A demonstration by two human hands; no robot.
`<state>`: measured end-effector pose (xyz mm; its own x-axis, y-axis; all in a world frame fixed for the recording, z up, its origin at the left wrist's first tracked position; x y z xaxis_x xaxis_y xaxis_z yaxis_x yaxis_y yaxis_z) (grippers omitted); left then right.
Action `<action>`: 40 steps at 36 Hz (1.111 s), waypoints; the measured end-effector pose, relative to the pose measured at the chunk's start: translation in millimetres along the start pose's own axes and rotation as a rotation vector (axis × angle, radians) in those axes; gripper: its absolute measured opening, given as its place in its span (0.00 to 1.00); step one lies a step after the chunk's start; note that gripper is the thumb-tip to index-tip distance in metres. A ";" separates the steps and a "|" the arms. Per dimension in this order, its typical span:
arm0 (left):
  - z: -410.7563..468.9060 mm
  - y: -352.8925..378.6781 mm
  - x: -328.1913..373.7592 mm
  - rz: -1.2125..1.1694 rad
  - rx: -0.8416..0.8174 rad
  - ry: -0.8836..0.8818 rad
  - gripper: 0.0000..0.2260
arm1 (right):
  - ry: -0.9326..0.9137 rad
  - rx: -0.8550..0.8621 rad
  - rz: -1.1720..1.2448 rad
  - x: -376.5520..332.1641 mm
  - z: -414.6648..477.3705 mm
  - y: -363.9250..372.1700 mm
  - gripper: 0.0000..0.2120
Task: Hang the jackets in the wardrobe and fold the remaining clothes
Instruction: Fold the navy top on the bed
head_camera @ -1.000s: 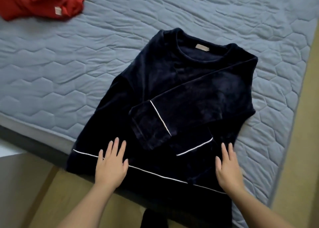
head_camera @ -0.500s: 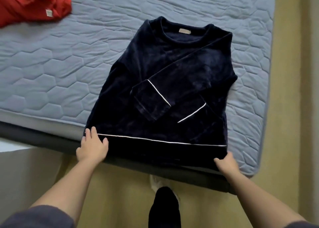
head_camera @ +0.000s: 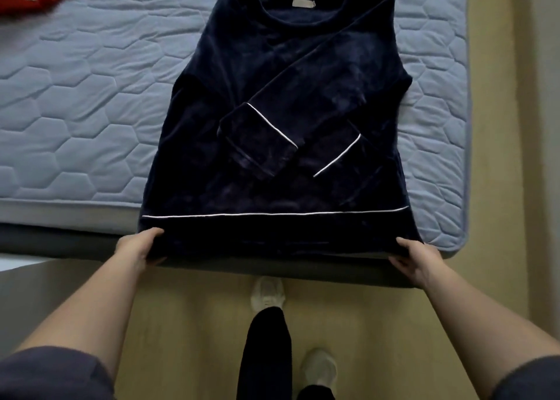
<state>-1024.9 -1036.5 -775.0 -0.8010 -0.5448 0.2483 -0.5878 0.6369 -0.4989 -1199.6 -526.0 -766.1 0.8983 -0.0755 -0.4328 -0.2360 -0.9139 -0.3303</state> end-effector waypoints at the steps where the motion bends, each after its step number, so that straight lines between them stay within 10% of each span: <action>1: 1.7 -2.7 -2.7 -0.054 -0.030 -0.028 0.14 | 0.006 0.015 0.025 1.6 -0.9 -4.1 0.18; 7: 2.0 -37.7 -30.1 -0.187 -0.119 -0.016 0.23 | 0.033 0.051 0.025 12.5 -16.4 -33.4 0.18; 11: -26.0 -62.6 -55.9 -0.227 -0.162 -0.068 0.06 | 0.079 0.044 0.000 29.5 -45.6 -57.4 0.18; 20: -120.3 -130.7 -100.4 -0.314 -0.168 -0.136 0.09 | 0.086 -0.082 -0.080 28.0 -137.2 -113.5 0.17; 40: -182.0 10.2 283.9 -0.521 -0.388 0.466 0.11 | -0.516 -0.009 0.152 -300.2 -136.6 62.1 0.10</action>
<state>-1279.0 -1085.3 -558.5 -0.3275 -0.5949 0.7341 -0.8282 0.5547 0.0801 -1433.3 -614.5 -542.1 0.5545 -0.0036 -0.8322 -0.3442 -0.9114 -0.2254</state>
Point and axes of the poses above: each hand's wrist, its own z-axis towards the middle knuckle, its own y-axis out of the palm, x = y × z, the point moved 5 cm from there along z, towards the middle knuckle, and after that the axes turned 2 degrees about -y, right-handed, at the moved point
